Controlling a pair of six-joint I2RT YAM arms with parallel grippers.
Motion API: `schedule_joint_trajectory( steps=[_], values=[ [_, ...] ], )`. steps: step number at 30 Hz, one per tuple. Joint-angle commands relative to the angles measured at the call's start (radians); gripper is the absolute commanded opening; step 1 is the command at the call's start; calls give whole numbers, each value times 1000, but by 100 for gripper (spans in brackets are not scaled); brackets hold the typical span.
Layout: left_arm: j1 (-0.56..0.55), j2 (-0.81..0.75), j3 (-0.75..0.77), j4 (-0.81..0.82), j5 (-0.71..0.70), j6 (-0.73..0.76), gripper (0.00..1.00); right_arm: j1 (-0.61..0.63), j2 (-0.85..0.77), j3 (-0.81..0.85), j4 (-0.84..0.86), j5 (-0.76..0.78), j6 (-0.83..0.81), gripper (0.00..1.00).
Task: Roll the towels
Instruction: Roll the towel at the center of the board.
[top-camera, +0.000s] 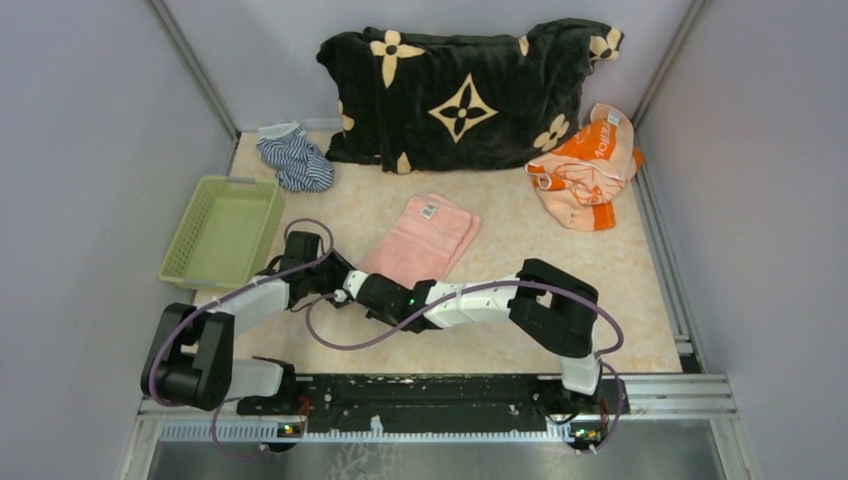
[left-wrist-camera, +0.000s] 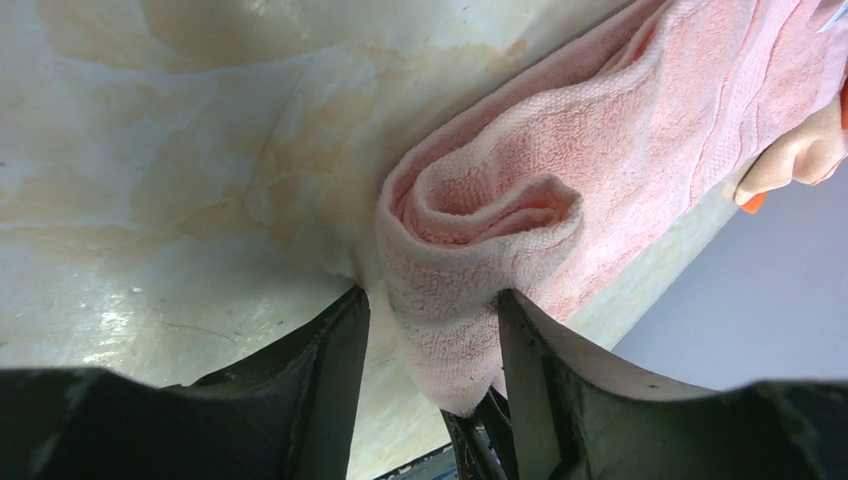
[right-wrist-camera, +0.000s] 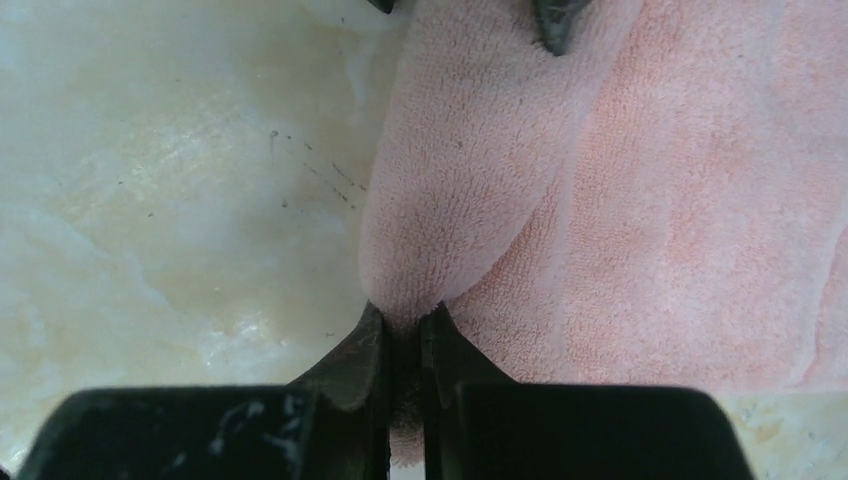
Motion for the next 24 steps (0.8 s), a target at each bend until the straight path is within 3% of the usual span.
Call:
schedule_joint_trajectory(
  steps=[1,6,13,20,24],
  values=[
    [2,19,18,-91,-96,44,60,-37,20,-77,-66,-356,58,0],
    [2,-88,34,-158,-115,49,65,-157,-53,-110,25,-682,125,0],
    [2,-215,50,-259,-107,56,73,-329,-26,-131,178,-1151,250,0],
    [0,-349,31,-332,-67,44,72,-475,86,-210,510,-1414,571,0],
    [-14,-369,-15,-313,-33,7,73,-522,135,-255,661,-1471,707,0]
  ],
)
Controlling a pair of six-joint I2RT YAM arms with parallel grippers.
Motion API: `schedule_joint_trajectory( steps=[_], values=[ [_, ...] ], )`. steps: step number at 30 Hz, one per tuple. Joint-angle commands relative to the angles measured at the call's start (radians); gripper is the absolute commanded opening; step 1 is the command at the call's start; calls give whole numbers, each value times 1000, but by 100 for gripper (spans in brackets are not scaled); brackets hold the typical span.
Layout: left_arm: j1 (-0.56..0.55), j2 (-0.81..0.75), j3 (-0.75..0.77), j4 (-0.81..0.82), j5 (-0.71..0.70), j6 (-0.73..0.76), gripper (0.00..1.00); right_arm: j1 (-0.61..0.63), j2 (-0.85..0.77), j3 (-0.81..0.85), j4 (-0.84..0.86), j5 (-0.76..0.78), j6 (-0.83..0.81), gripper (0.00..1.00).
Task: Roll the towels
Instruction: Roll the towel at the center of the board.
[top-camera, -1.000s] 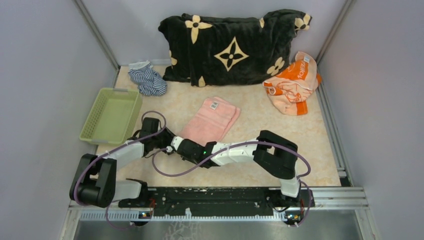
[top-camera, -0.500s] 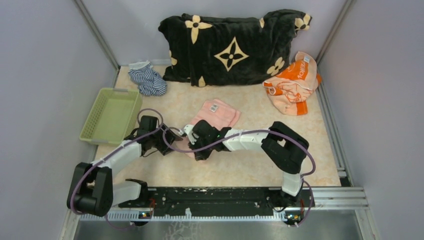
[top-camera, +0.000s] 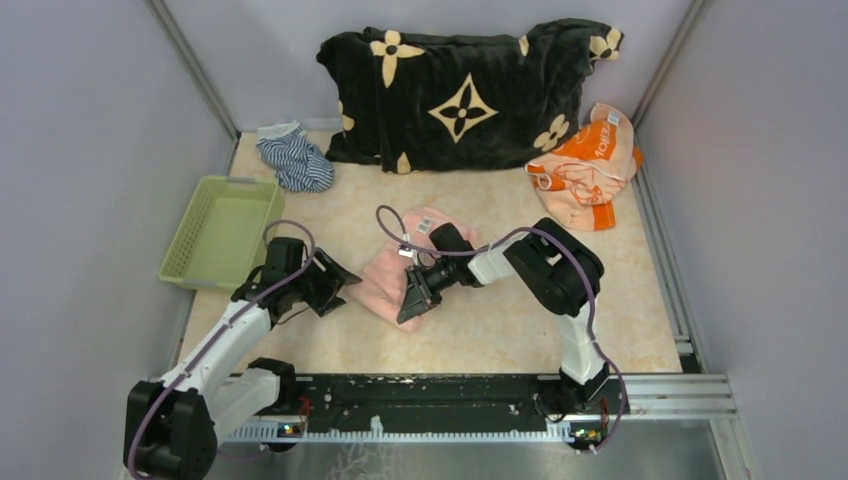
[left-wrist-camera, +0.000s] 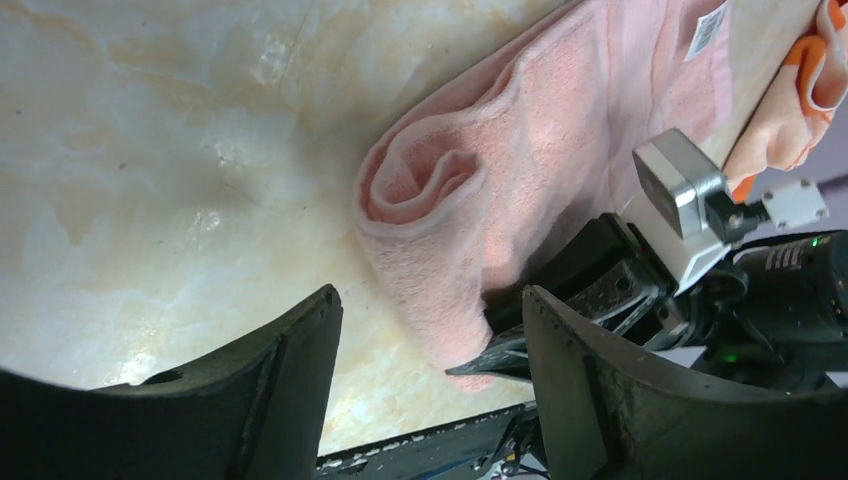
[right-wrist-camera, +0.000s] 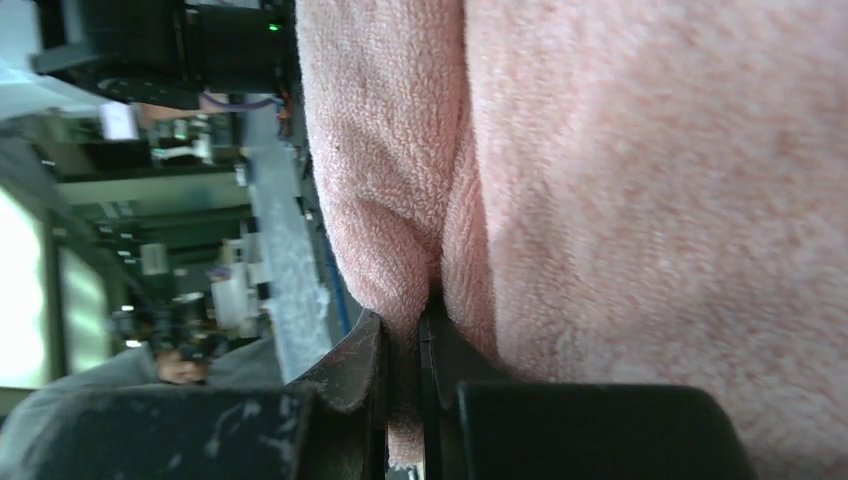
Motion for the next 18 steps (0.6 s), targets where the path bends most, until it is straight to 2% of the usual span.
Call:
schedule_joint_trajectory(
  steps=[1,7,14,18],
  values=[
    [-16,-18,-45,-2,44,-36,73,-41,51,-45,237,-148,211,0],
    [-56,80,-19,112,49,-61,74,-64,102,-41,177,-140,201,0],
    [-98,268,61,159,-30,-31,72,-66,106,-9,42,-108,106,0],
    [-99,344,97,122,-83,11,55,-67,100,-12,41,-108,106,0]
  ],
)
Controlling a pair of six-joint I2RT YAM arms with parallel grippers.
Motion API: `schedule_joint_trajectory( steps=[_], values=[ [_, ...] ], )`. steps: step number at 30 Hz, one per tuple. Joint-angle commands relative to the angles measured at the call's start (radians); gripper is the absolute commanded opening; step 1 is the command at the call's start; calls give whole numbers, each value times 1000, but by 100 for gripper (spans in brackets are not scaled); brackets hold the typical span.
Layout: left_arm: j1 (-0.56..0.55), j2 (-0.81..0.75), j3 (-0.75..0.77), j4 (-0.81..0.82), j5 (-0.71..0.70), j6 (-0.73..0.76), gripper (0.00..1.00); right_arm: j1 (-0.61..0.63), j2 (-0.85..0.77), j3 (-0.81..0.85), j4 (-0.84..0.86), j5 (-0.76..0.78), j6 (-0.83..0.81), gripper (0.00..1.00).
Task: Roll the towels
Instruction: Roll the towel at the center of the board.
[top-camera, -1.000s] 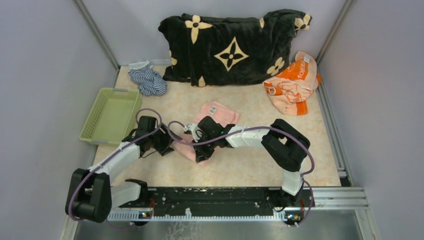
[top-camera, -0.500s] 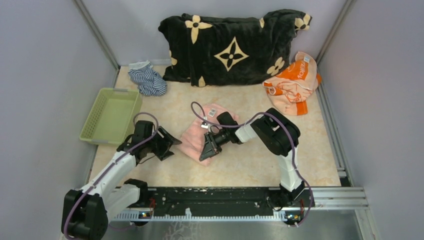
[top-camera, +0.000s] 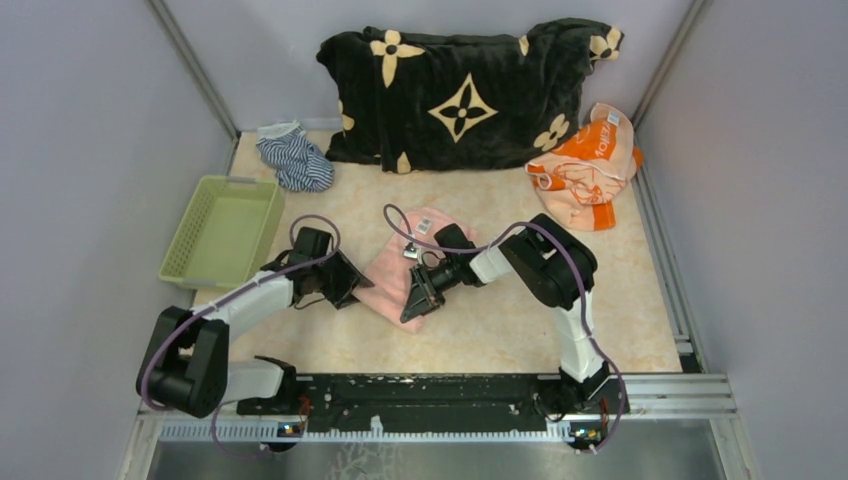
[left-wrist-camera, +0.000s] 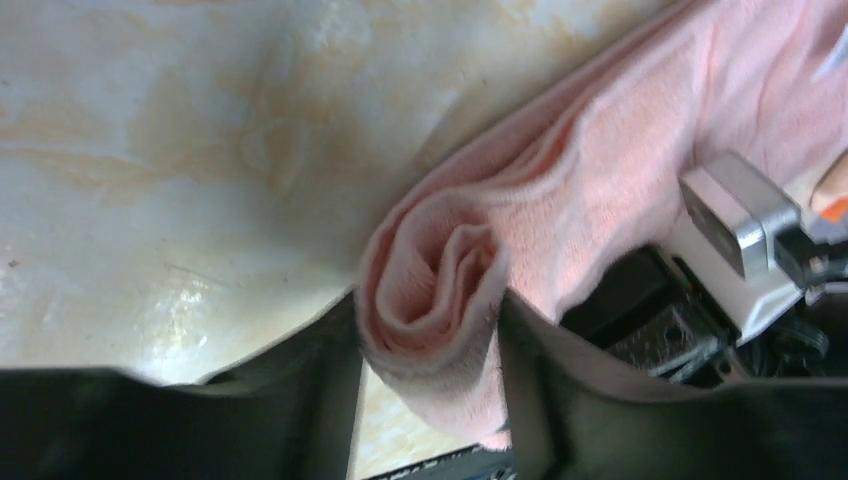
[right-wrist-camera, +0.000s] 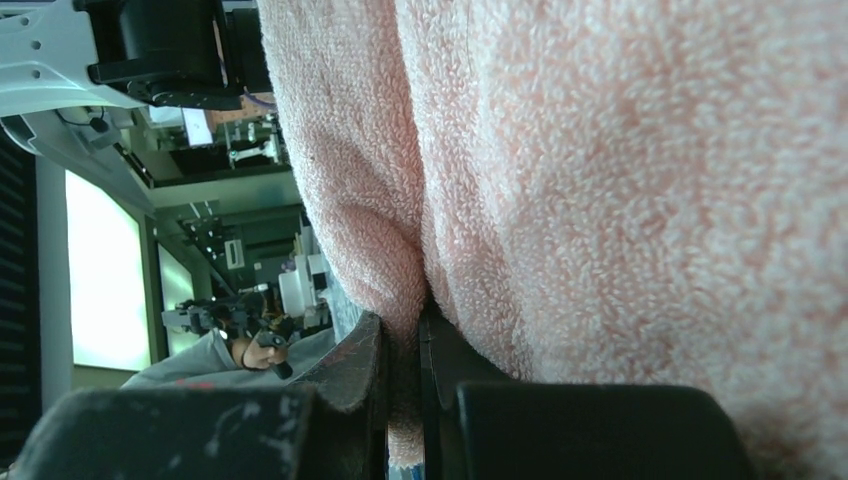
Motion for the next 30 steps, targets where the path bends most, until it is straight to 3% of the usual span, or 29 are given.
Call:
schedule_joint_trajectory(
  steps=[1,5,7,9,11,15,22,26,30],
  values=[
    [-4,64,51,-14,-72,57,48,-9,18,8,-59,26,-46,0],
    [-3,61,42,-37,-102,76,20,-25,5,-11,-4,19,8,0],
    [-1,45,42,-43,-118,85,14,-35,5,-19,18,14,31,0],
    [-1,28,54,-62,-133,93,21,-41,8,-20,19,9,40,0],
    [0,9,67,-86,-145,101,41,-43,12,-22,25,0,54,0],
    [1,-63,71,-126,-146,122,61,-55,31,-22,36,-9,99,0],
    [1,-279,-28,-134,-79,104,73,-107,78,-59,192,-49,252,0],
    [1,-345,-114,-59,5,65,76,-119,103,-48,158,-49,246,0],
    [-2,-310,-166,76,90,18,76,-119,113,-28,89,-35,206,0]
  ],
)
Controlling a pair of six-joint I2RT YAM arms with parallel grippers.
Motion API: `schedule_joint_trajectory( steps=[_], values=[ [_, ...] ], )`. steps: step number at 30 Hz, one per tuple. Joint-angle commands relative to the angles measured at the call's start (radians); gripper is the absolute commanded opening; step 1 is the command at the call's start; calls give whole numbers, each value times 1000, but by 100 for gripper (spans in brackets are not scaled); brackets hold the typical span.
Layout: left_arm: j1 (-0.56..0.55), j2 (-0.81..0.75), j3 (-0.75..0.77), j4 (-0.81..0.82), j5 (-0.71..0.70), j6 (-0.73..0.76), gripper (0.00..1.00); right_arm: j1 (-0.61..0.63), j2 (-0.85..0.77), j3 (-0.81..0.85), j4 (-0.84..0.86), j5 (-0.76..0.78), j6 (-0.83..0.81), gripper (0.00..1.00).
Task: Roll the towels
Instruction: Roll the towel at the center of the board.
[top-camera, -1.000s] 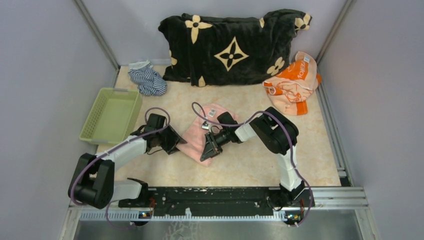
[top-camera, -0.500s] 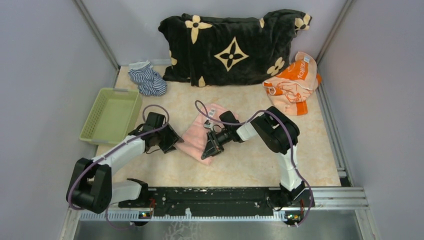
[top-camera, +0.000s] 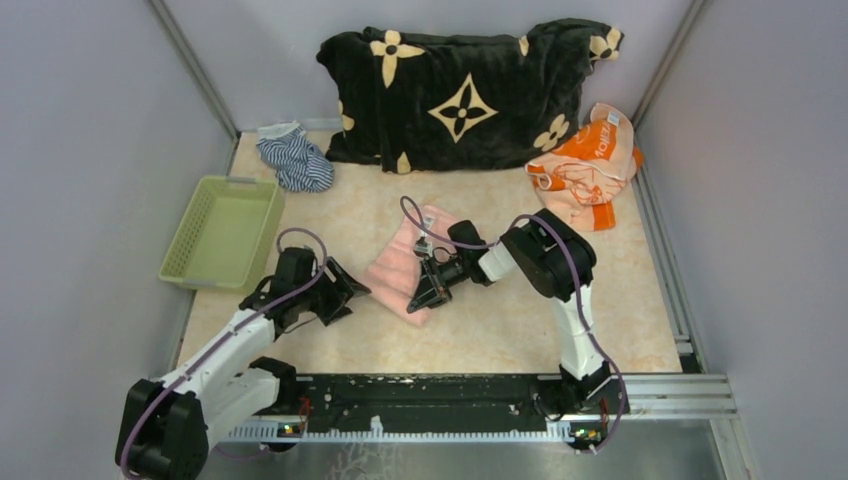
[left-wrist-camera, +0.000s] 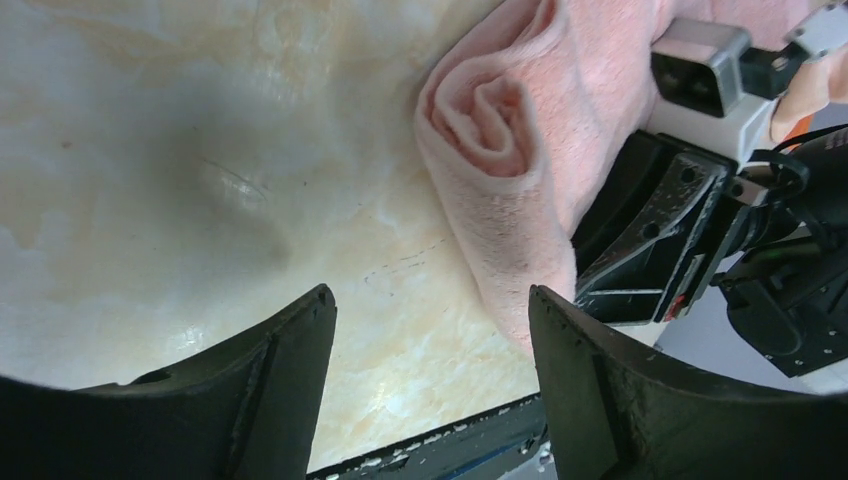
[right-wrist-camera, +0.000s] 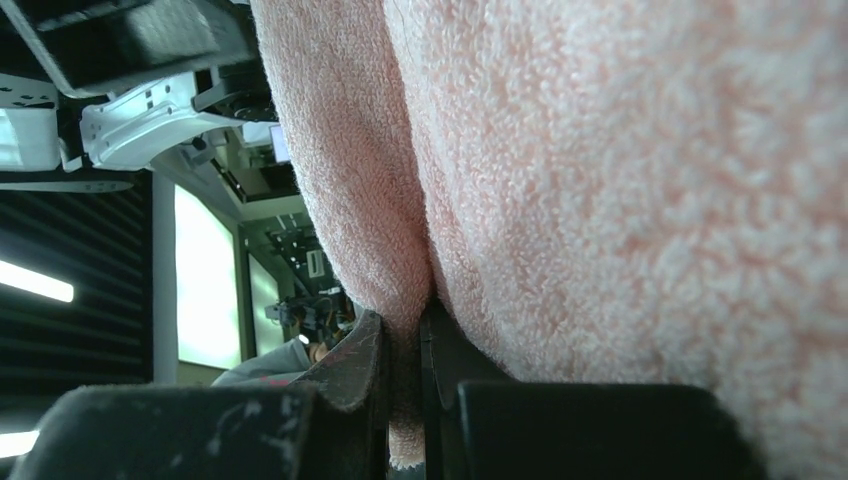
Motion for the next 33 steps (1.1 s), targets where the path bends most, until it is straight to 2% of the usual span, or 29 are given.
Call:
schedule_joint_trajectory(
  steps=[1,9,14,17,21,25,29,33],
  values=[
    [-4,45,-45,160,115,-61,76,-34,59,10,-114,84,-5,0],
    [-20,227,-18,323,105,-87,73,-34,49,45,-269,139,-101,1],
    [-26,324,-2,313,82,-102,61,-33,-30,60,-383,210,-192,17],
    [-26,350,-2,290,59,-119,58,-31,-120,75,-484,284,-262,28],
    [-26,382,6,269,42,-117,56,-14,-247,99,-653,439,-387,40],
    [-26,427,31,246,39,-102,56,36,-377,137,-819,652,-506,45],
    [-27,447,51,231,37,-97,56,177,-511,183,-920,989,-622,47],
    [-28,446,51,227,31,-96,56,364,-591,184,-894,1302,-696,47]
  ],
)
